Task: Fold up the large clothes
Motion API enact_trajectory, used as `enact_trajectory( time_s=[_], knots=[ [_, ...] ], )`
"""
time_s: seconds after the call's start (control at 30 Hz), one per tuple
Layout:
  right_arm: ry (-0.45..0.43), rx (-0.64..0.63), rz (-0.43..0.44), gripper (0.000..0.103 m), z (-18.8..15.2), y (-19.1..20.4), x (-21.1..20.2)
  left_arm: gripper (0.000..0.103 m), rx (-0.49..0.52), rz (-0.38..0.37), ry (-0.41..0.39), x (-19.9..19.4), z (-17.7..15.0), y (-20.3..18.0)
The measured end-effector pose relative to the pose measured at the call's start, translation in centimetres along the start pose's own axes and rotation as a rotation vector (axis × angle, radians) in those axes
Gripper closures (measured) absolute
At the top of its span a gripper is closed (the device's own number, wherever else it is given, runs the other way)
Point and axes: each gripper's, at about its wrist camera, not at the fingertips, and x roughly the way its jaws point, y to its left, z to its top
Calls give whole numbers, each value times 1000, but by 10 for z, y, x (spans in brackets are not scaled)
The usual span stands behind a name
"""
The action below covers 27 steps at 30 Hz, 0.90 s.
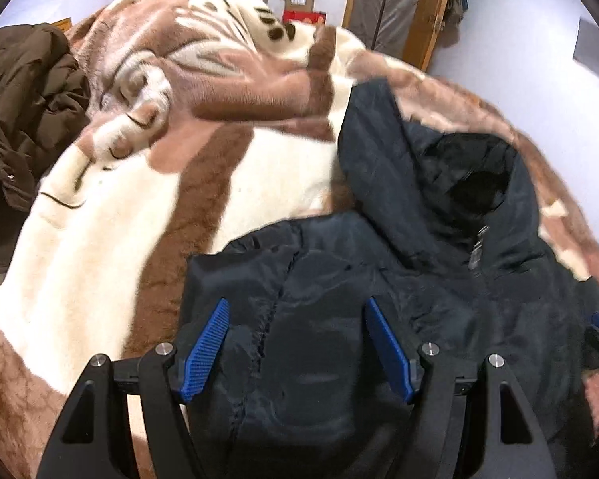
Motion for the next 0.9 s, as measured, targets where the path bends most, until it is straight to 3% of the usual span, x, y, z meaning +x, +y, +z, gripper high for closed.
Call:
enact_trajectory(
  time_s=[0.07, 0.2, 0.37, 0.47, 0.7, 0.77, 0.9],
  knots=[
    [69, -15, 9, 57, 0, 8, 27, 30, 18, 42, 18, 15, -6, -1],
    [116, 16, -4, 58, 2, -1, 69, 30, 19, 63, 16, 28, -16, -2],
    [134, -30, -31, 58, 4, 3, 90, 30, 22, 76, 21, 36, -23, -5],
    [152, 17, 3, 58, 13, -4, 82, 32, 22, 83, 28, 24, -18, -7],
    [38, 43, 29, 58, -3, -14, 0, 36, -3, -4, -75, -50, -31, 0],
    [51, 32, 23, 58, -16, -12, 1, 36, 7, -2, -52, -48, -44, -1],
    [167, 28, 8, 58, -35, -16, 42, 36, 15, 27, 46, -14, -63, 0]
  ],
)
